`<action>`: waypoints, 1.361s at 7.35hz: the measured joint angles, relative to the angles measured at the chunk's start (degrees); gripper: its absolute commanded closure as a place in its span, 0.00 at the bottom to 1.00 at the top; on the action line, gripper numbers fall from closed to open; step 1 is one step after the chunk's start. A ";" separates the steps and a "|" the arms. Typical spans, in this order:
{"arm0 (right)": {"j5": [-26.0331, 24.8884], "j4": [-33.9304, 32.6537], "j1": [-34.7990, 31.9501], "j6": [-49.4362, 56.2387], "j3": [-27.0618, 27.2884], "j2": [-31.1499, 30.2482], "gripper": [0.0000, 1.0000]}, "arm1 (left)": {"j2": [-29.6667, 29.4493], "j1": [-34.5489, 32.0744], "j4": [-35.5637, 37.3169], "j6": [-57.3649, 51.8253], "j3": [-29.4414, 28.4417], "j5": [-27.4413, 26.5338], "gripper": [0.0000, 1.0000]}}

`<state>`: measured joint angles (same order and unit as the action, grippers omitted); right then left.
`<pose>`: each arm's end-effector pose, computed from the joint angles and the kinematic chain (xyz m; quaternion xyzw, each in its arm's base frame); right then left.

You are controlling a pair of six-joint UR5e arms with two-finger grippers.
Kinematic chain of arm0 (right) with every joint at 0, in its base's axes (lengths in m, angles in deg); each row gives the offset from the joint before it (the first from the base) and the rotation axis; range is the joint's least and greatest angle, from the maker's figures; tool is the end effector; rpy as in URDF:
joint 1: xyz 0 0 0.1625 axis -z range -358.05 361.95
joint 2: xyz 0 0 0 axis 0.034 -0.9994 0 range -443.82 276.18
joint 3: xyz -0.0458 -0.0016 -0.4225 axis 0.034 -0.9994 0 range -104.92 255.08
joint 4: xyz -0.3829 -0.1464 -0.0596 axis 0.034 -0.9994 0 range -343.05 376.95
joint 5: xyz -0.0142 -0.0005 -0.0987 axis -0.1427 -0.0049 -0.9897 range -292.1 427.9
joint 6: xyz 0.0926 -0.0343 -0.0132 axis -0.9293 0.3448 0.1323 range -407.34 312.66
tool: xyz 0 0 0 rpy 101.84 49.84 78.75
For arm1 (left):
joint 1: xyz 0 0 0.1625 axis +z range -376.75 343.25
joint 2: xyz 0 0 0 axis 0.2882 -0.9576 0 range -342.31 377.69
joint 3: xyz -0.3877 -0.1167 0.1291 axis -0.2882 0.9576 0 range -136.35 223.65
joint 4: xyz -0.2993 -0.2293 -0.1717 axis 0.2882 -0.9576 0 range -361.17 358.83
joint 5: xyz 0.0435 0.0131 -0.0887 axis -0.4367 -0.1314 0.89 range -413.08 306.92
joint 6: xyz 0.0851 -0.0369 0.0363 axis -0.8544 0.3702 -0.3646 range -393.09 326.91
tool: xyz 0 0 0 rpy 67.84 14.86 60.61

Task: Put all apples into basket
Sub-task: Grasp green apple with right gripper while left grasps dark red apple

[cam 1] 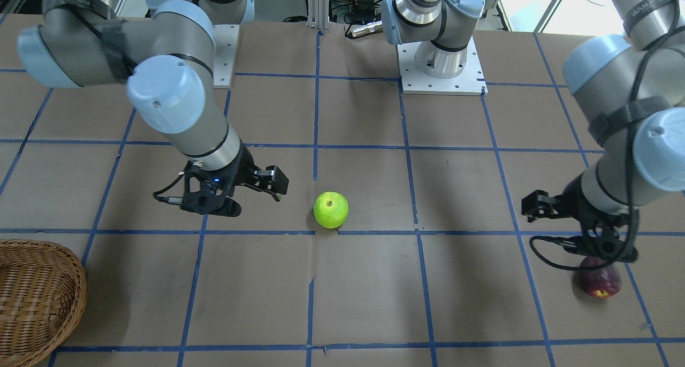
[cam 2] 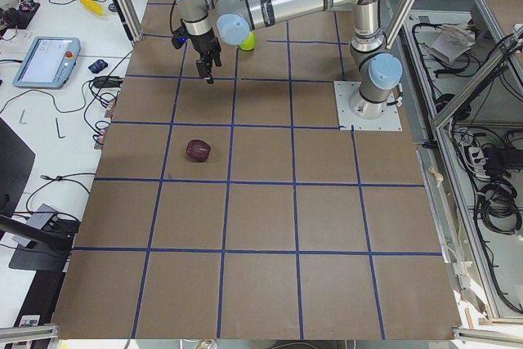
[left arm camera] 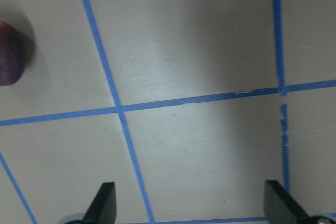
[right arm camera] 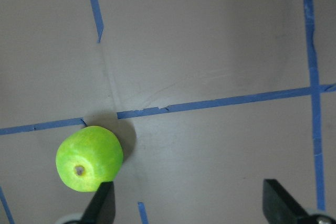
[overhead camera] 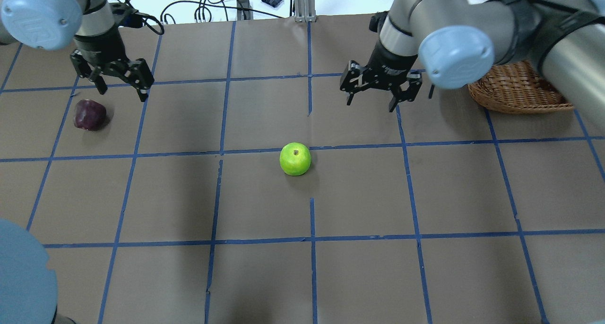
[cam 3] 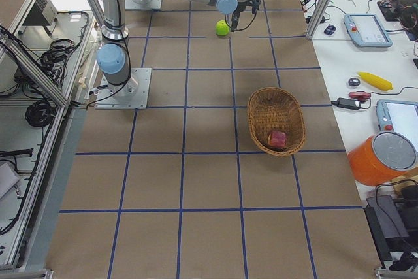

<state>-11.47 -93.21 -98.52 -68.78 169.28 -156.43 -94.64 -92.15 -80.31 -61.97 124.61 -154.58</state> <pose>0.2561 -0.5515 0.3233 0.0963 0.9910 0.0374 0.0856 0.0512 -0.6466 0.3637 0.1257 0.9868 0.0567 0.0852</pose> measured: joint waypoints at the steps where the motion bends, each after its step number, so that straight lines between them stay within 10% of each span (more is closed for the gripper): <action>1: 0.03 -2.93 -3.10 -4.18 1.08 1.79 0.00 | -2.02 3.04 6.35 -5.98 -0.01 0.48 0.00; 10: 5.64 -11.66 -8.95 -9.54 1.06 12.67 0.00 | -15.52 14.84 16.90 -15.27 0.32 7.75 0.00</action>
<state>-5.83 -104.87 -107.47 -78.32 170.34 -143.76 -110.16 -77.31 -63.41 -77.24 124.93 -146.83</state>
